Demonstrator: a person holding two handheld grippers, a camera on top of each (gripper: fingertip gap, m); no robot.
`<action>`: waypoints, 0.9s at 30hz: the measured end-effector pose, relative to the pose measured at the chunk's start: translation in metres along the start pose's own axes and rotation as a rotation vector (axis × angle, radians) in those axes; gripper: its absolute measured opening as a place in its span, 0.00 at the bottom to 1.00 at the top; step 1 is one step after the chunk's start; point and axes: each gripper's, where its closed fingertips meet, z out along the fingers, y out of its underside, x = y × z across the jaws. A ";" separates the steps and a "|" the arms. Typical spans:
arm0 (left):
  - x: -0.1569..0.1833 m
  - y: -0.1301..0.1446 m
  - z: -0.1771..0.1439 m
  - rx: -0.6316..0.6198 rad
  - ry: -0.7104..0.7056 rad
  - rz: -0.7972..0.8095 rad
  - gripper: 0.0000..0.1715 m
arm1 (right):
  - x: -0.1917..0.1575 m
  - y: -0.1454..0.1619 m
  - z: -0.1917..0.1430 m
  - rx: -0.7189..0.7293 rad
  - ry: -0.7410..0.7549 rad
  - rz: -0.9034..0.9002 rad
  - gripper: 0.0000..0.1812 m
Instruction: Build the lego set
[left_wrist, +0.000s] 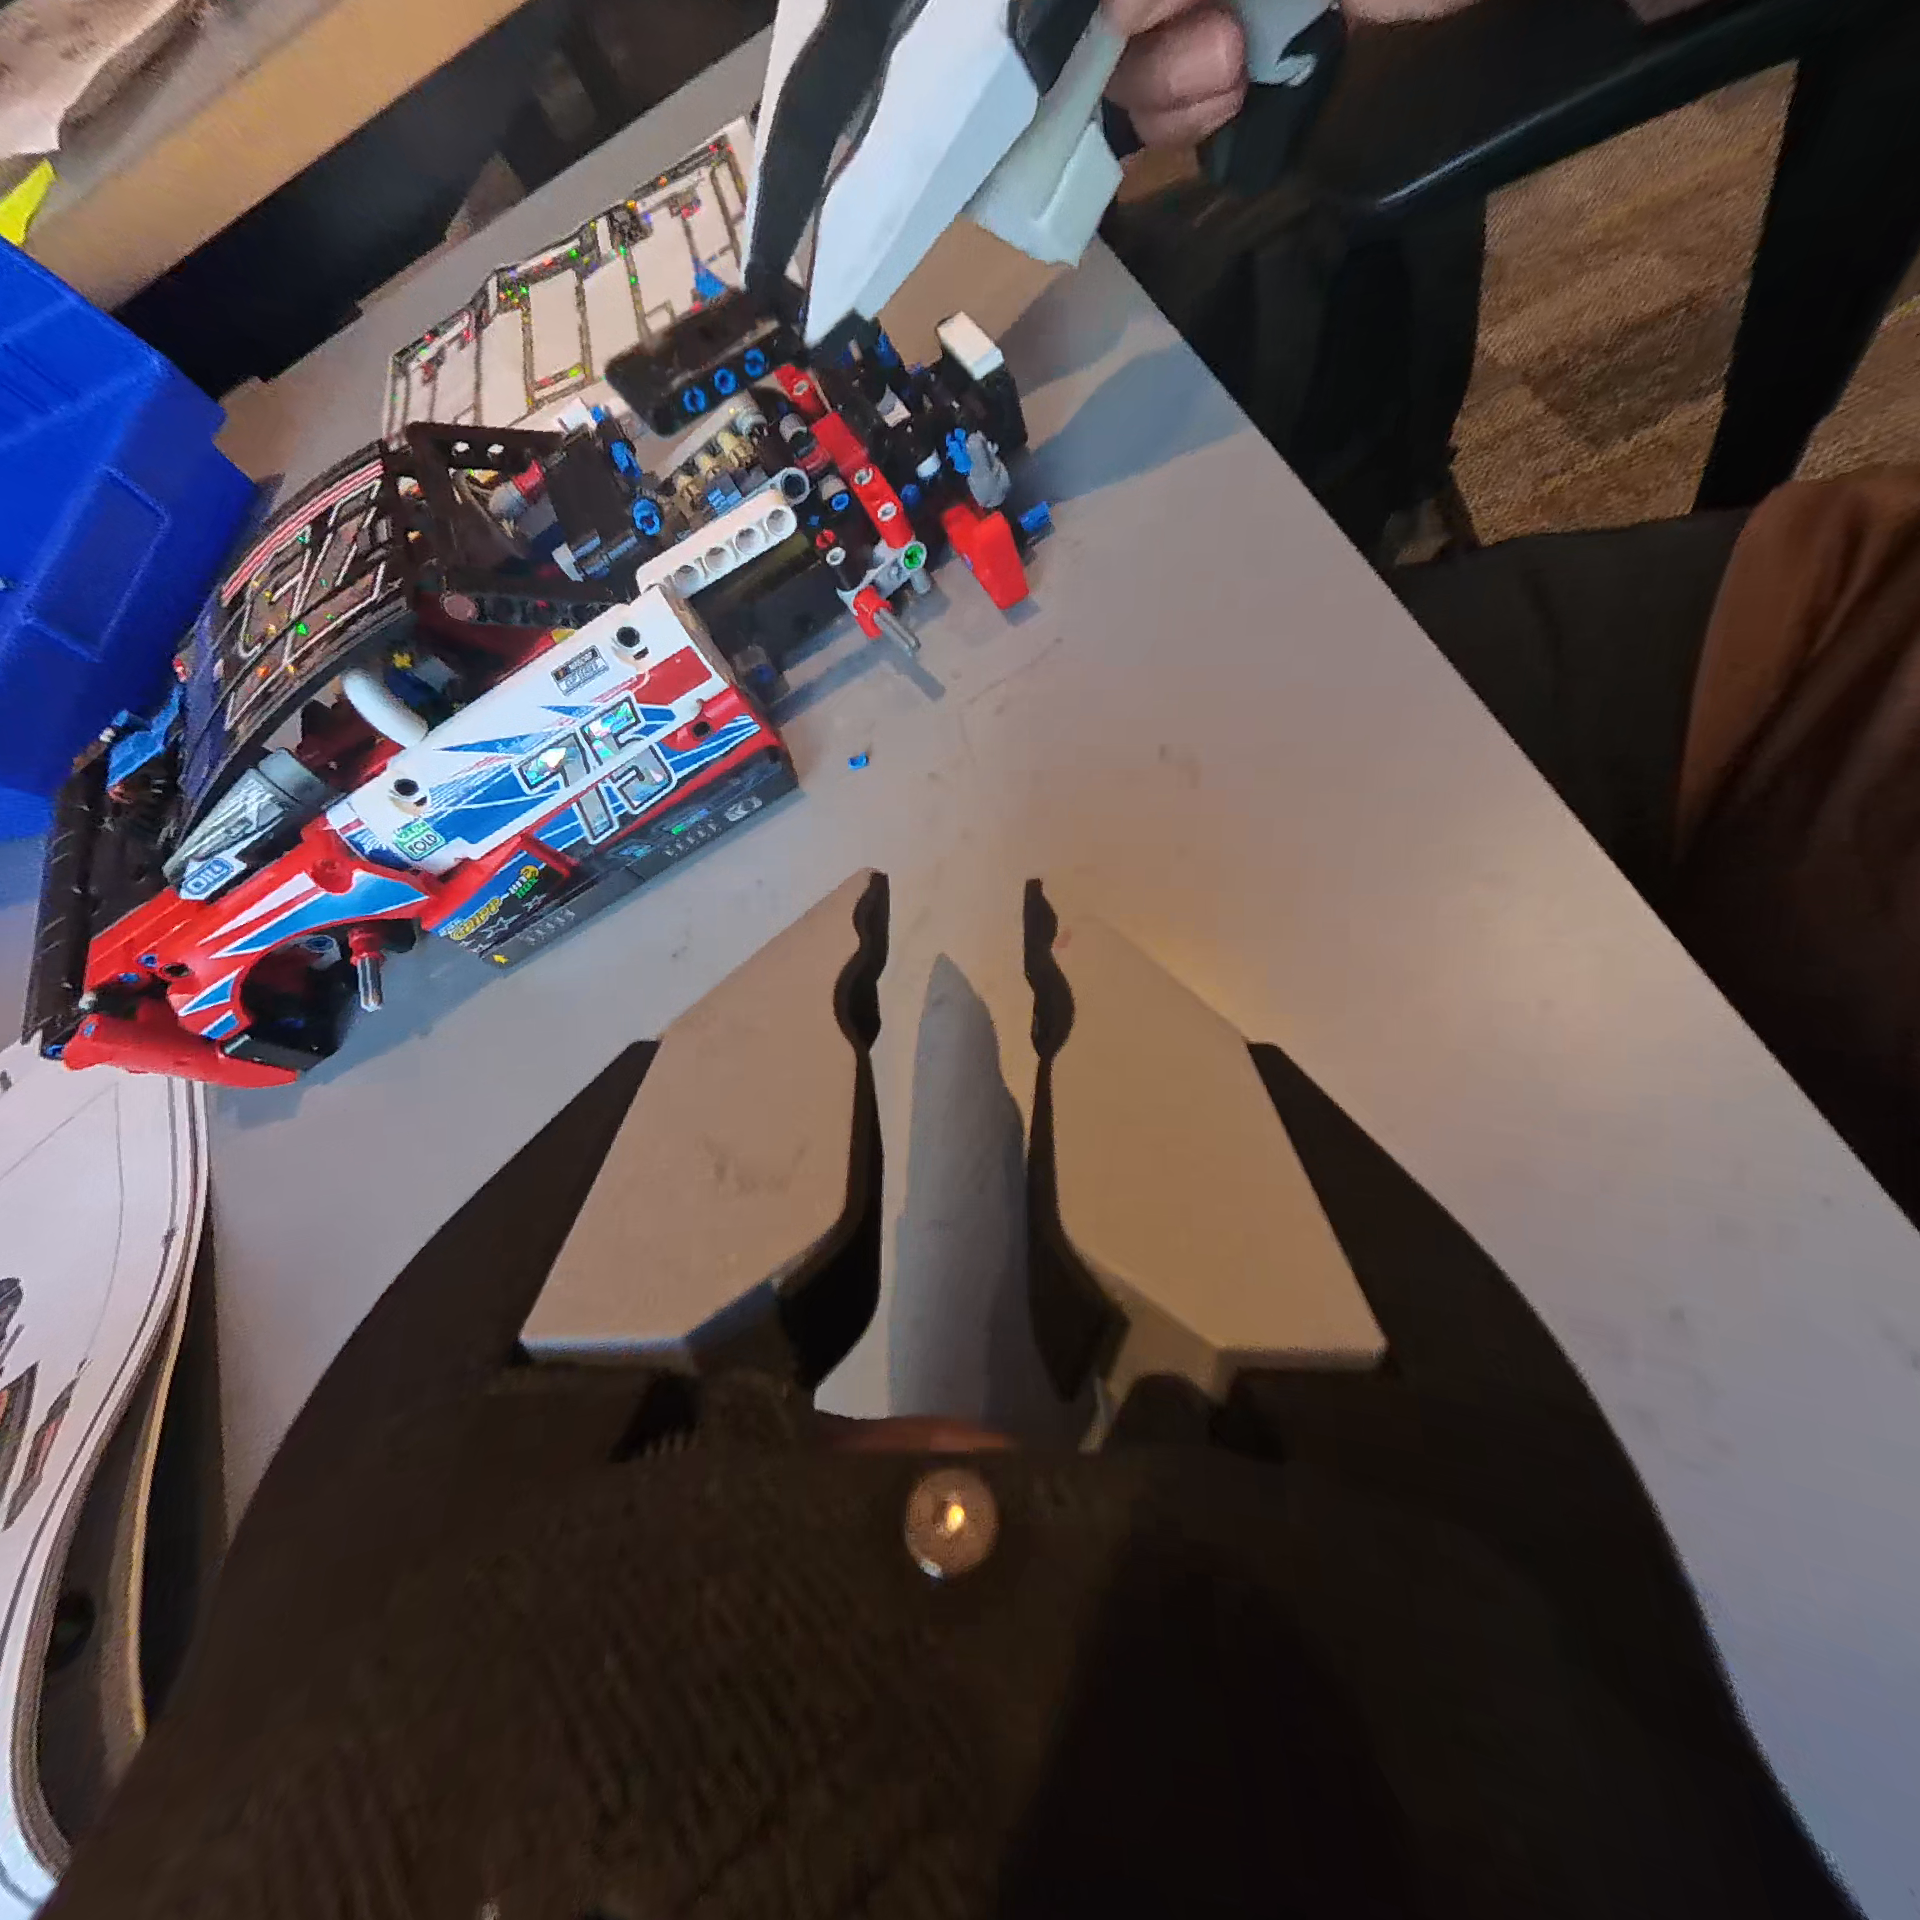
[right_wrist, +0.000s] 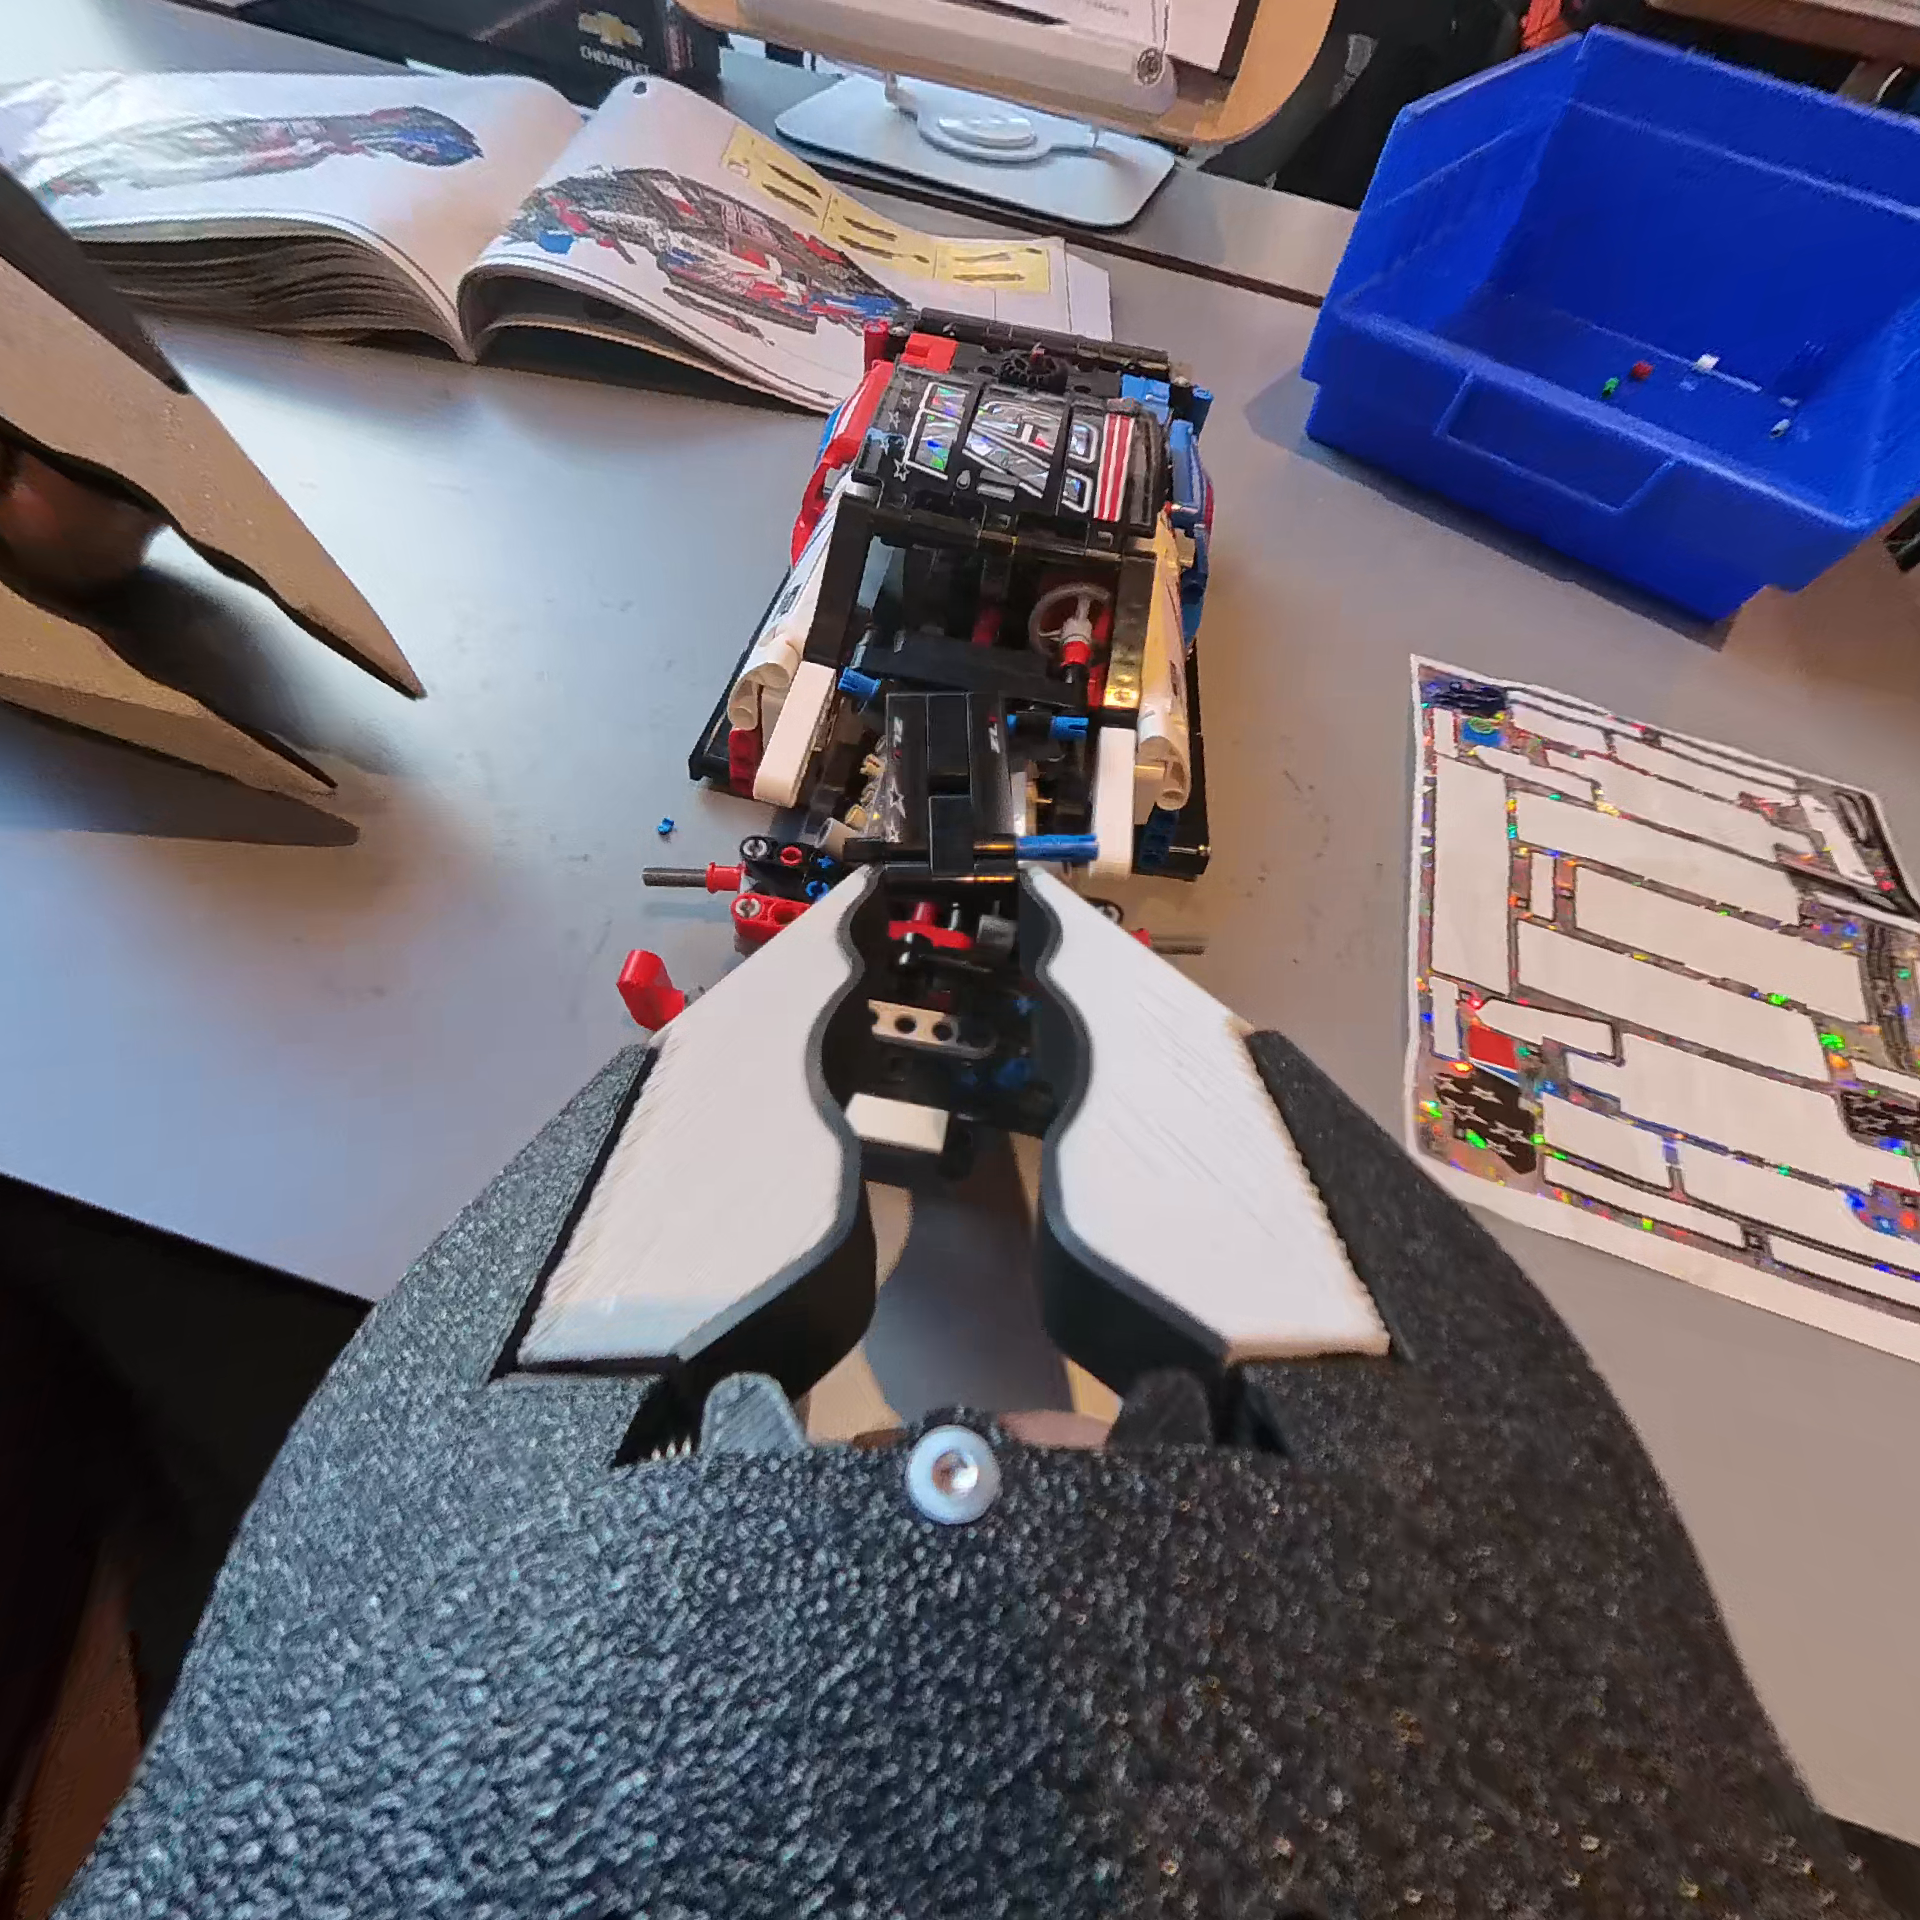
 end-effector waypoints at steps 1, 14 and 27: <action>0.001 0.000 0.000 0.001 -0.004 0.010 0.13 | -0.001 0.001 0.002 -0.009 -0.005 0.005 0.13; -0.001 0.001 0.001 -0.004 0.000 -0.014 0.12 | -0.003 0.006 0.010 -0.059 0.012 0.010 0.13; -0.006 0.004 0.003 -0.044 -0.140 0.106 0.11 | 0.001 0.009 0.008 -0.023 -0.008 0.085 0.13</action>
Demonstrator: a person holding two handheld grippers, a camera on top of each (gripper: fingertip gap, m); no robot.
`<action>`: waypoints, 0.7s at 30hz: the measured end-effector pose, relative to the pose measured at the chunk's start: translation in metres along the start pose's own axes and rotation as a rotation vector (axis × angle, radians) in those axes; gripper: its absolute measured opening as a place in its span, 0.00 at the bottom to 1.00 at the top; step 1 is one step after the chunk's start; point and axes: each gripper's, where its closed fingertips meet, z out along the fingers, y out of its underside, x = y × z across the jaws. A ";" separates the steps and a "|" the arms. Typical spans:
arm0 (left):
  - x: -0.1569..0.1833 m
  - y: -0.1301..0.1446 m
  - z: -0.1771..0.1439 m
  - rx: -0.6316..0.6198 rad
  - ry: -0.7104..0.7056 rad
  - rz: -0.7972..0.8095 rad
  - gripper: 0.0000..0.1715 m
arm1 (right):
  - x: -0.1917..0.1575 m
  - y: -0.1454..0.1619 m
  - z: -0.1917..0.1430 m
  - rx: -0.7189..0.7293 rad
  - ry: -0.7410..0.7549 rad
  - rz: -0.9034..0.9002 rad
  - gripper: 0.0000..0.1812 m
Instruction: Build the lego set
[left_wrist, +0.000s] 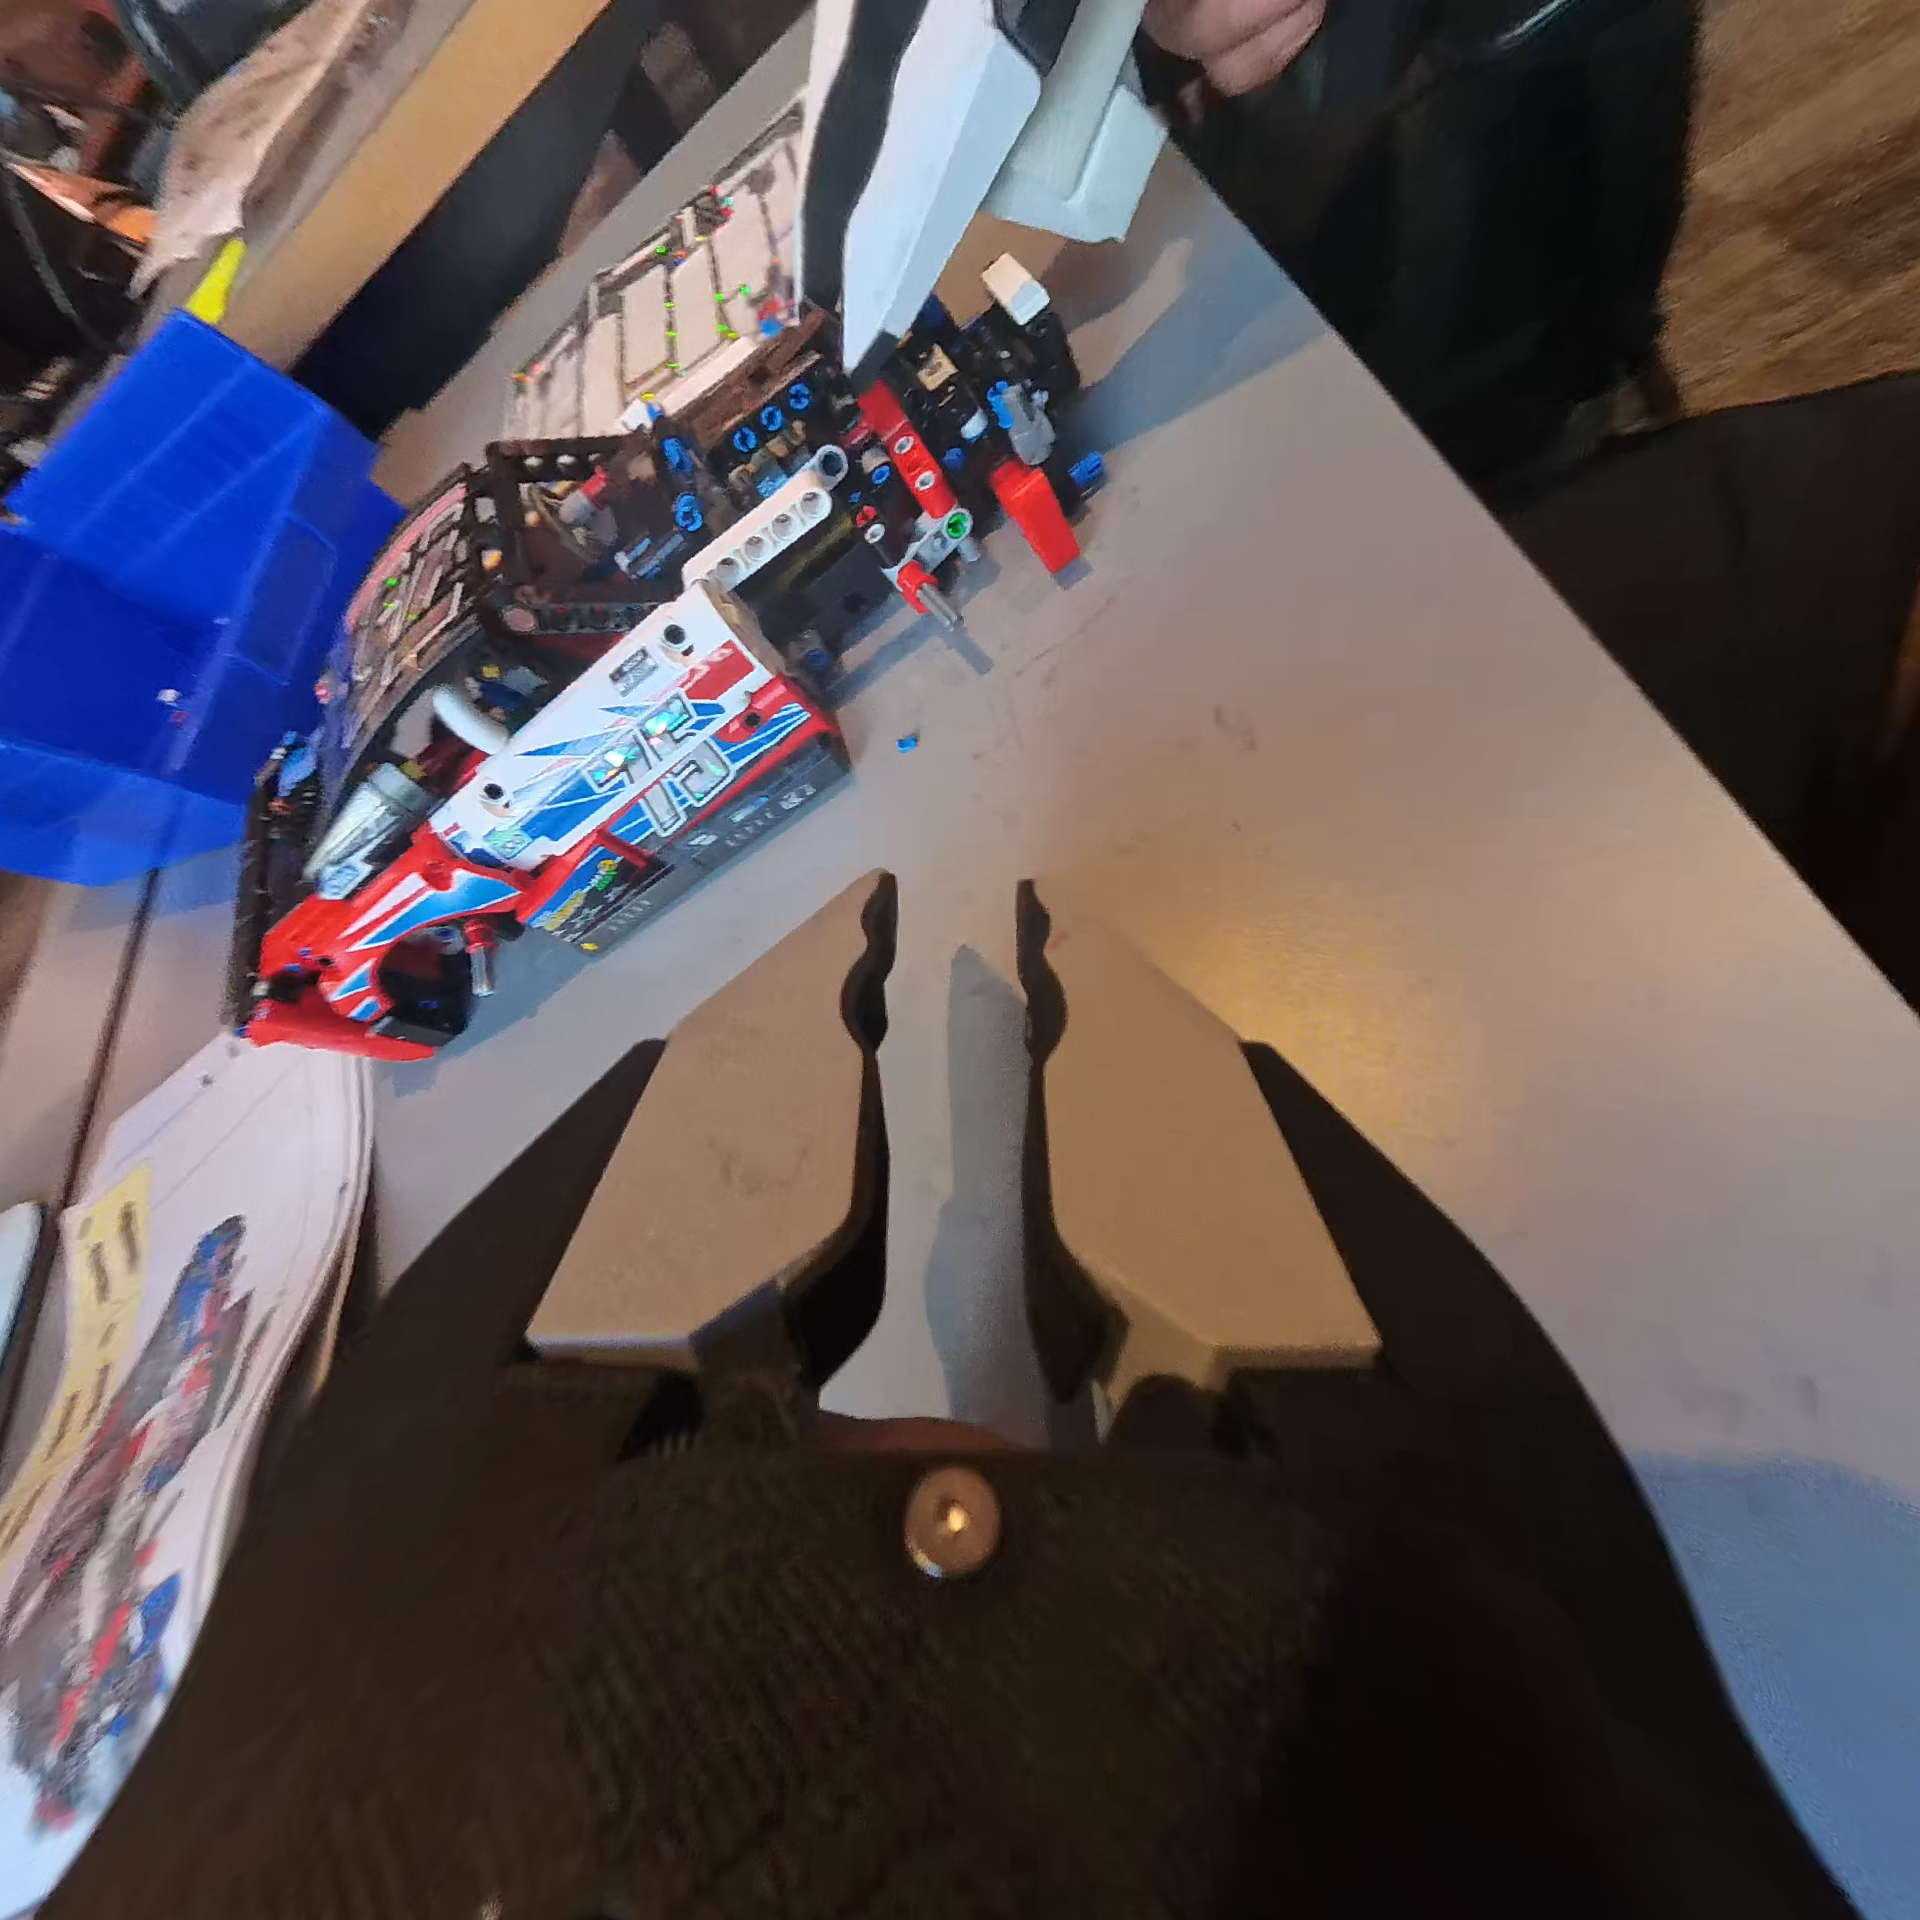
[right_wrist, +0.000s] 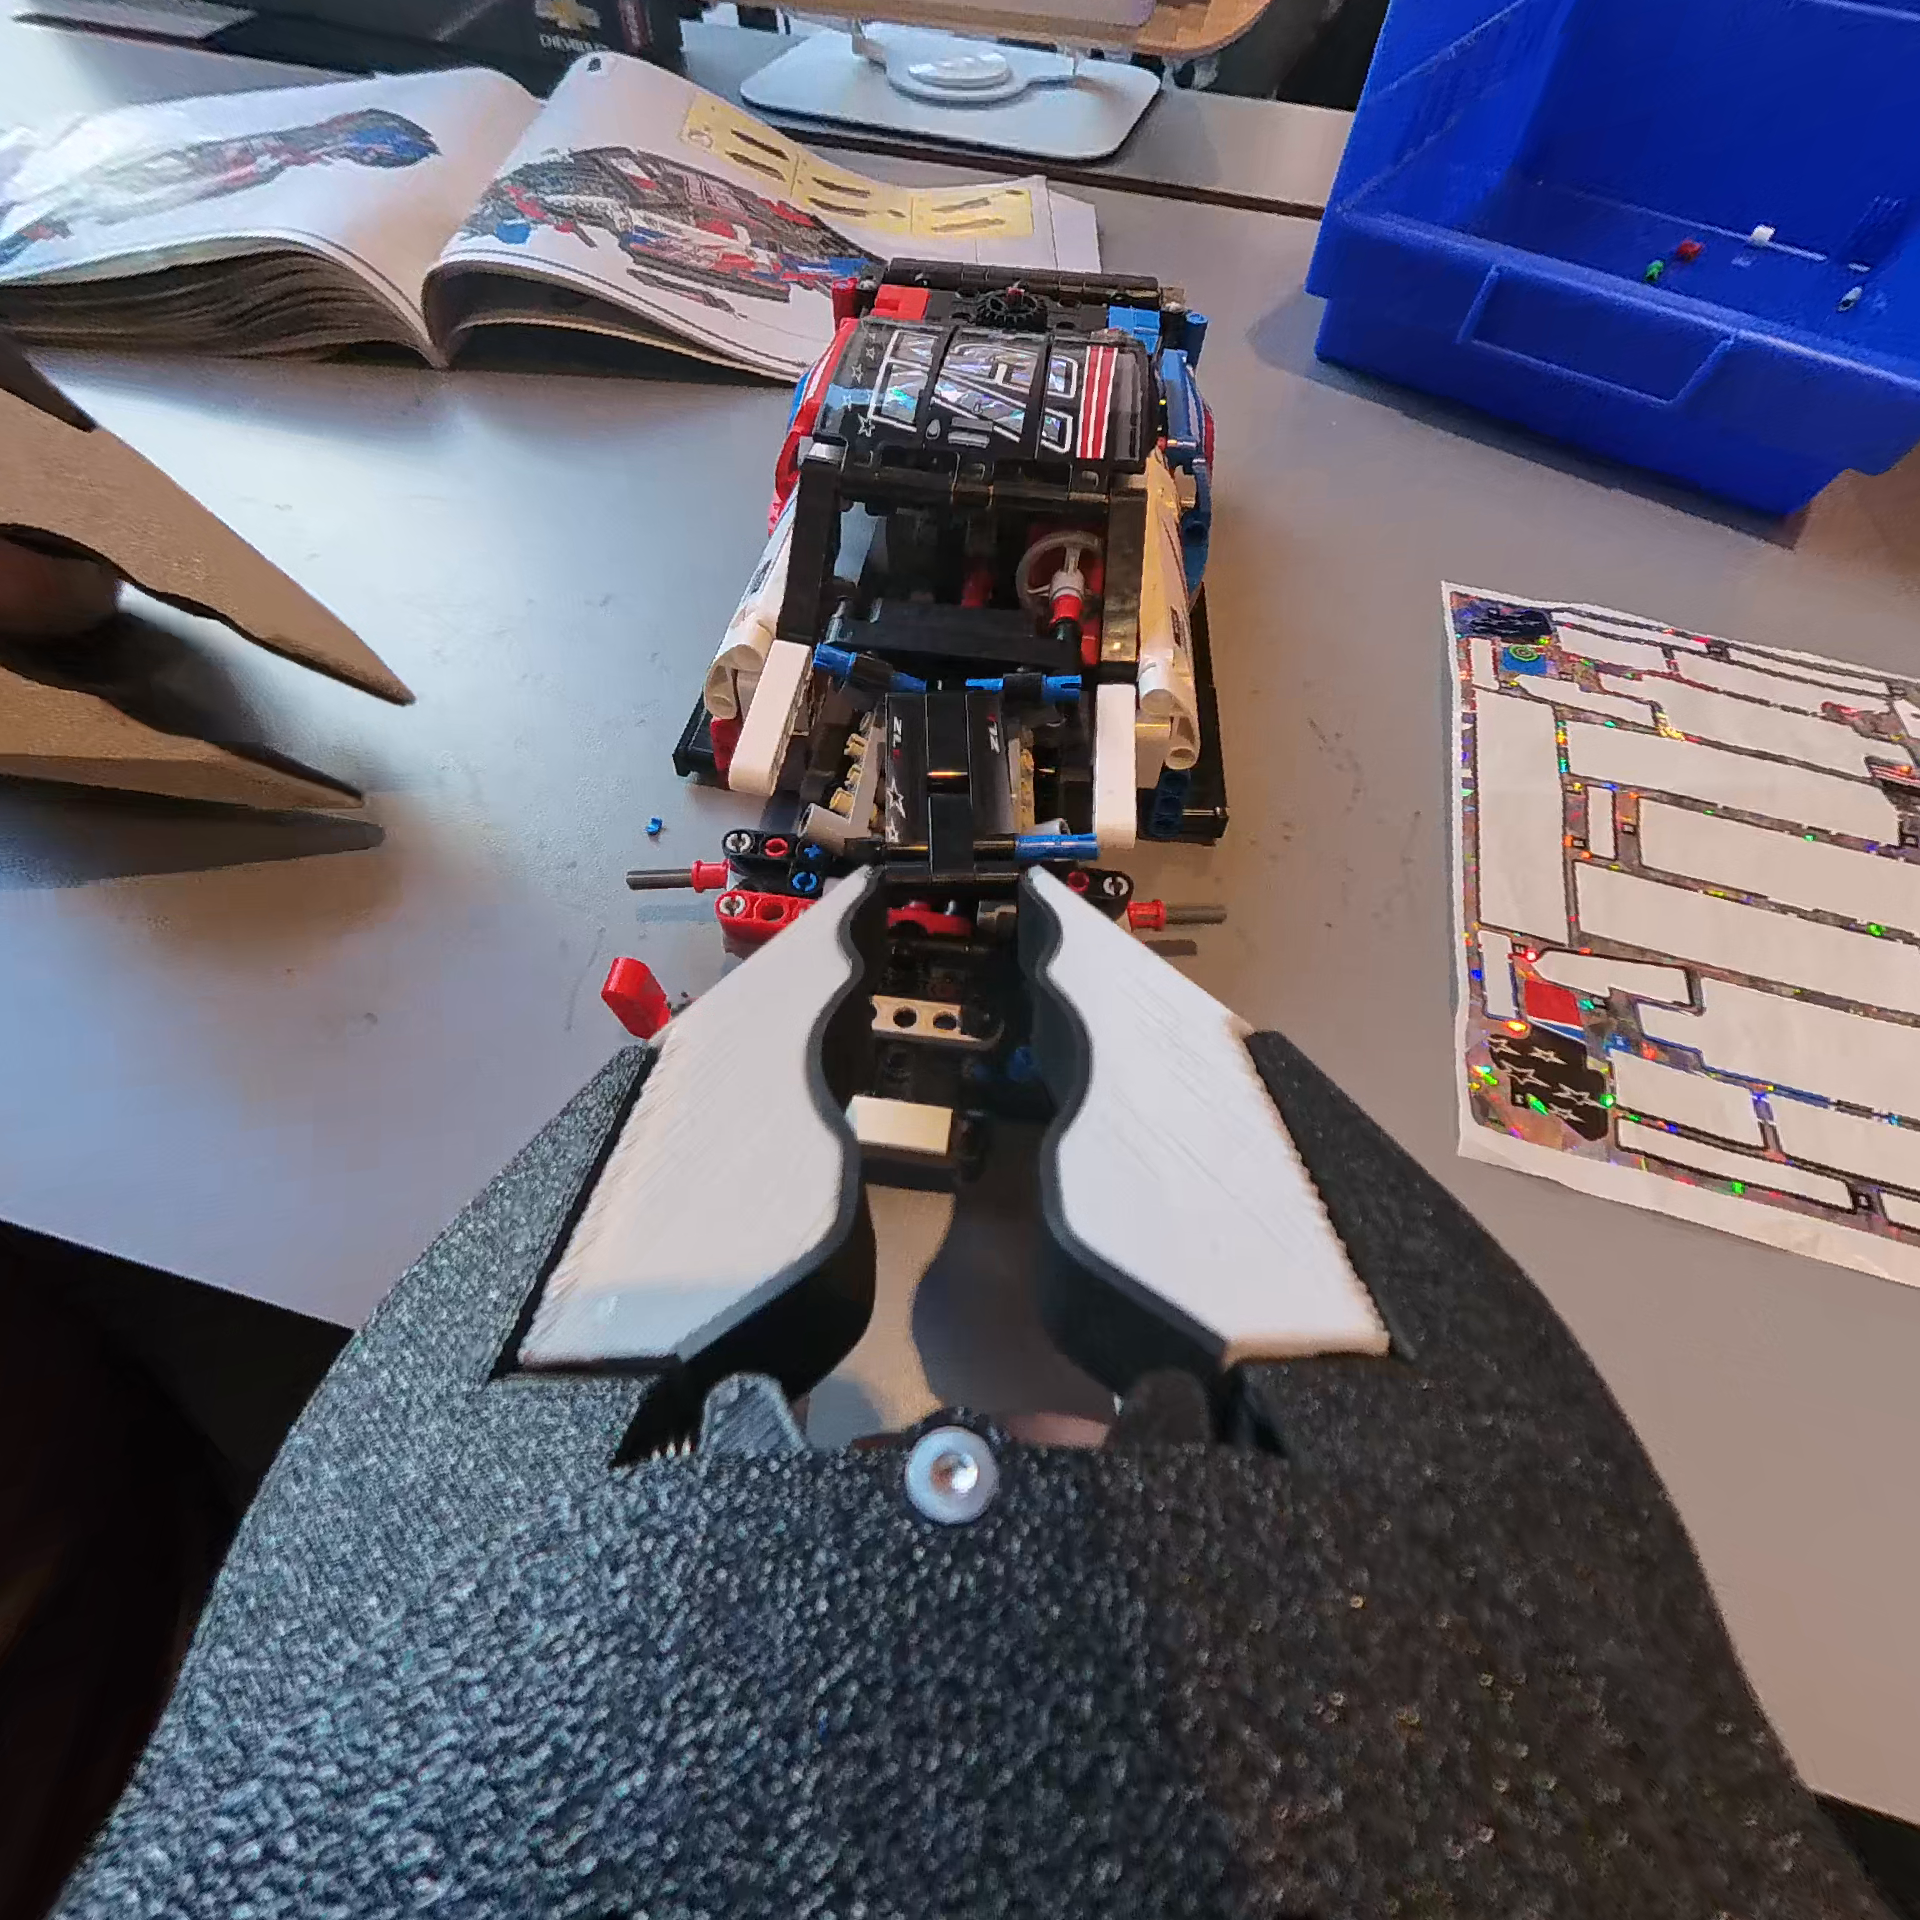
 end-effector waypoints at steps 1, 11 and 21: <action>-0.001 0.001 0.000 -0.007 -0.028 0.017 0.11 | 0.000 -0.001 -0.001 0.011 0.003 -0.003 0.13; -0.015 0.017 -0.006 -0.076 -0.146 0.033 0.08 | -0.001 -0.007 -0.001 0.059 0.008 -0.020 0.13; -0.031 0.024 -0.009 -0.094 -0.181 -0.077 0.09 | 0.000 -0.009 -0.001 0.081 0.001 -0.011 0.13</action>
